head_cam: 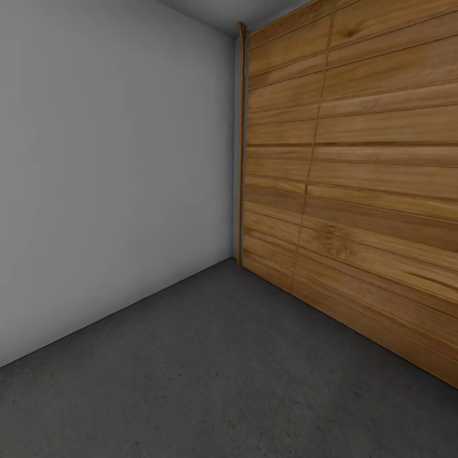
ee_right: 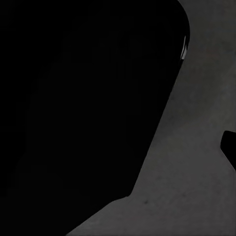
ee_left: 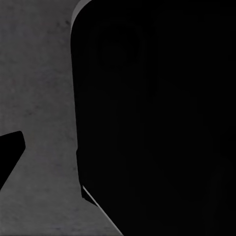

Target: Move the two storage containers from the living room to the garage. In the garage, place one container on the floor and stack the other container on top of it (either order is fine).

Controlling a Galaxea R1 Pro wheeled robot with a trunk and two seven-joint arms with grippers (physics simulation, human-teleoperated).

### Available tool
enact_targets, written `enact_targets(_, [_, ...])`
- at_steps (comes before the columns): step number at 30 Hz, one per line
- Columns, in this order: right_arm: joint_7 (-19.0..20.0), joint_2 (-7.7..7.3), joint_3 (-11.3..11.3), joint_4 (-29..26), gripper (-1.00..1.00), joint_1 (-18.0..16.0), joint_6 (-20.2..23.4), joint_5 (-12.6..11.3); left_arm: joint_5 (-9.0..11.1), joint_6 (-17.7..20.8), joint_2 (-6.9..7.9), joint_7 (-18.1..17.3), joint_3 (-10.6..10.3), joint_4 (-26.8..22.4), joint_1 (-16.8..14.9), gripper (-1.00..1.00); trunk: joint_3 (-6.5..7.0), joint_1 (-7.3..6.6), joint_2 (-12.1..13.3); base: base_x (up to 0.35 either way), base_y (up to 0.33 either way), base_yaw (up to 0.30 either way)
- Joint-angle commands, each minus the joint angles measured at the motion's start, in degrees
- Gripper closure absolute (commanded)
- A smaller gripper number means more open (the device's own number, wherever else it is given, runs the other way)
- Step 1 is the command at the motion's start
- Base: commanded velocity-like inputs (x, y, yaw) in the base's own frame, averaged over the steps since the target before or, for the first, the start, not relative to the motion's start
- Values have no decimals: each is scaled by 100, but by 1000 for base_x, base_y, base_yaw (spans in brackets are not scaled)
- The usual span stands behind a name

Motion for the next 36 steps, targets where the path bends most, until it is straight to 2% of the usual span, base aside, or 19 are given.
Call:
enact_targets(1, [0, -1, 20, 0, -100, -1, -3, 1, -1, -5, 1, 1, 3, 0, -1, -100, -4, 0, -2, 0, 0, 0])
enact_targets(36, [3, 5, 19, 0, -100, -1, 15, -5, -1, 30, -24, 1, -7, 20, -1, -100, -4, 0, -2, 0, 0, 0])
